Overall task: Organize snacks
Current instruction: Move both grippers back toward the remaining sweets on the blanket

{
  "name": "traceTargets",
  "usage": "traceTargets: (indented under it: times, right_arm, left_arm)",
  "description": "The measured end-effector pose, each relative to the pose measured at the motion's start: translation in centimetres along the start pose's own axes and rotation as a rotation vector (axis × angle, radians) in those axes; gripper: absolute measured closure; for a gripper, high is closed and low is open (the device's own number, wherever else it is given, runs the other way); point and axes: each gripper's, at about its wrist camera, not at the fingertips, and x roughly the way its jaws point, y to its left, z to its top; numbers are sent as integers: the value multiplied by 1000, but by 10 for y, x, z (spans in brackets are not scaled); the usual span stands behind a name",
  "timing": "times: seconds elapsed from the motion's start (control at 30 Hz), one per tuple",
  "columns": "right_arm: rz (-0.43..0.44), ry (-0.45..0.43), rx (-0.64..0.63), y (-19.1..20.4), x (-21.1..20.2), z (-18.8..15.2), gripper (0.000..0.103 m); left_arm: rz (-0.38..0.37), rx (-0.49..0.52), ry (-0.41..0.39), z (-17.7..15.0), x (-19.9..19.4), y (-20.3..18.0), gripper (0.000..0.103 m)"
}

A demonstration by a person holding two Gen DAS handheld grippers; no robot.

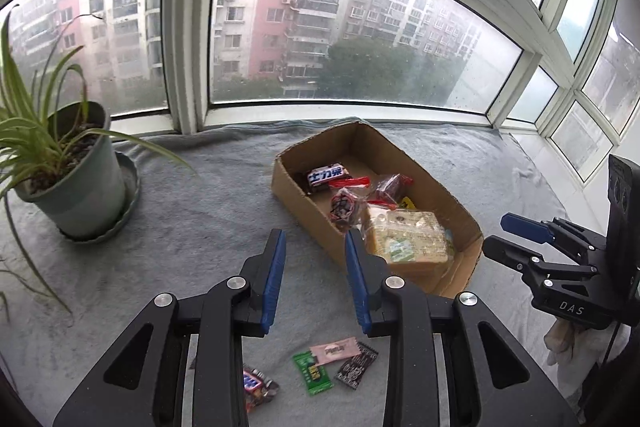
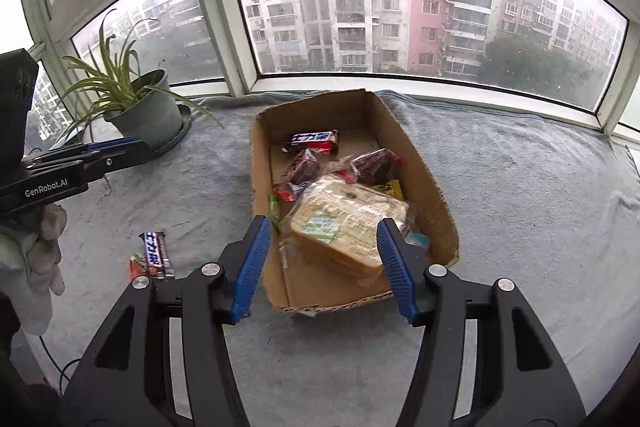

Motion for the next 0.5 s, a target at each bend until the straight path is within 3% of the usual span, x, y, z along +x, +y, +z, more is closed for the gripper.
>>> traceTargets:
  times: [0.27, 0.4, 0.5]
  right_arm:
    - [88, 26, -1, 39, -1, -27, 45]
    - [128, 57, -19, 60, 9, -36, 45]
    - [154, 81, -42, 77, 18, -38, 45]
  left_arm:
    - [44, -57, 23, -48, -30, 43, 74]
    - [61, -106, 46, -76, -39, 63, 60]
    - [65, -143, 65, -96, -41, 74, 60]
